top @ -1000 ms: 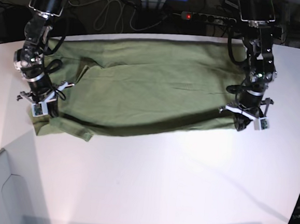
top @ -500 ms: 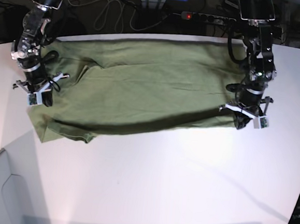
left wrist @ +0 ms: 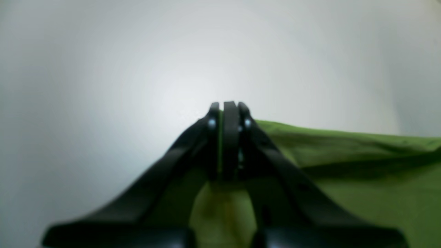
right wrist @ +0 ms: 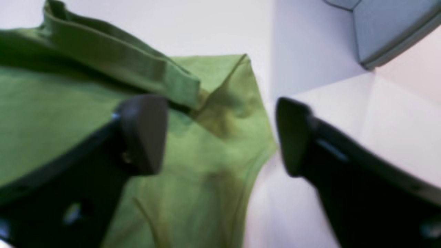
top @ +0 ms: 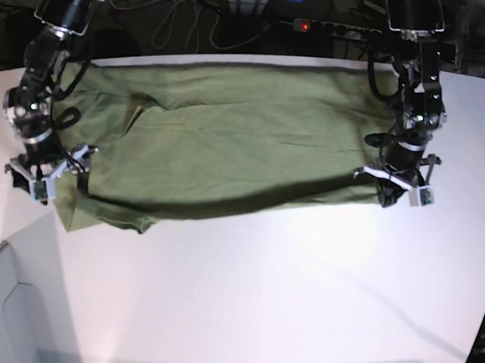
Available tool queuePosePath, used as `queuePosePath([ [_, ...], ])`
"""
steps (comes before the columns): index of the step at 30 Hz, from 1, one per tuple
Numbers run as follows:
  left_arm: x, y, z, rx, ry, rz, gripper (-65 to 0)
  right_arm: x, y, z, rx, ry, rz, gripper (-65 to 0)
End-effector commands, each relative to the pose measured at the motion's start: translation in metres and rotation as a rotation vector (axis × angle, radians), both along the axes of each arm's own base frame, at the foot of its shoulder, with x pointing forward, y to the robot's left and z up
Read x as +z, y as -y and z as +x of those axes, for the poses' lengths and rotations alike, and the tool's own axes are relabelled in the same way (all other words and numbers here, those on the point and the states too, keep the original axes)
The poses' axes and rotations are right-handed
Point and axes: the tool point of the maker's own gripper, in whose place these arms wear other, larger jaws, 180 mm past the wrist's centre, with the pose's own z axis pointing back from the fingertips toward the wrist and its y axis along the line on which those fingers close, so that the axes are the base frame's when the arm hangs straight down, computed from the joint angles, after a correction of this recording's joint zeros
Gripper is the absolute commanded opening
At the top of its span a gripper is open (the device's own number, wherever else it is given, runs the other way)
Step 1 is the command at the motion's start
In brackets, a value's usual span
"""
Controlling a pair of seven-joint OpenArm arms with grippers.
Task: Fold the T-shirt properly
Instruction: 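Fold the hem up over the shirt toward the collar with both grippers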
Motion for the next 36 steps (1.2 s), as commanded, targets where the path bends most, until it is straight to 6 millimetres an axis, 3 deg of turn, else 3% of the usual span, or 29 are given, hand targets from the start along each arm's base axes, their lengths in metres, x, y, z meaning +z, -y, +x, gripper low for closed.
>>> queuePosePath([
  [1, 0.015, -0.002, 0.008, -0.006, 0.055, 0.01, -65.0, 0.017, -0.001, 0.012, 0.015, 0.063, 0.015, -12.2],
  [3, 0.015, -0.002, 0.008, -0.006, 0.055, 0.01, -65.0, 0.013, 0.0, 0.016, 0.021, 0.05, 0.015, -12.8],
  [8, 0.015, -0.002, 0.008, -0.006, 0.053, 0.01, -65.0, -0.004, -0.02, 0.024, 0.105, -0.005, 0.038, -15.4],
  [15, 0.015, -0.002, 0.008, -0.006, 0.053, 0.01, -65.0, -0.012, -0.019, 0.03, 0.096, -0.027, 0.062, -23.2],
  [19, 0.014, -0.002, 0.007, -0.005, 0.05, 0.011, -65.0, -0.021, -0.018, 0.03, 0.089, -0.049, 0.077, -36.0],
  [24, 0.013, -0.003, 0.007, -0.005, 0.048, 0.014, -65.0, -0.026, -0.027, 0.024, 0.138, -0.071, 0.091, -64.6],
  [28, 0.014, -0.002, 0.007, -0.006, 0.049, 0.014, -65.0, -0.026, -0.026, 0.021, 0.137, -0.07, 0.086, -64.5],
  [36, 0.016, -0.003, 0.008, -0.008, 0.056, 0.017, -65.0, 0.001, -0.021, 0.012, 0.161, -0.007, 0.01, -64.8],
])
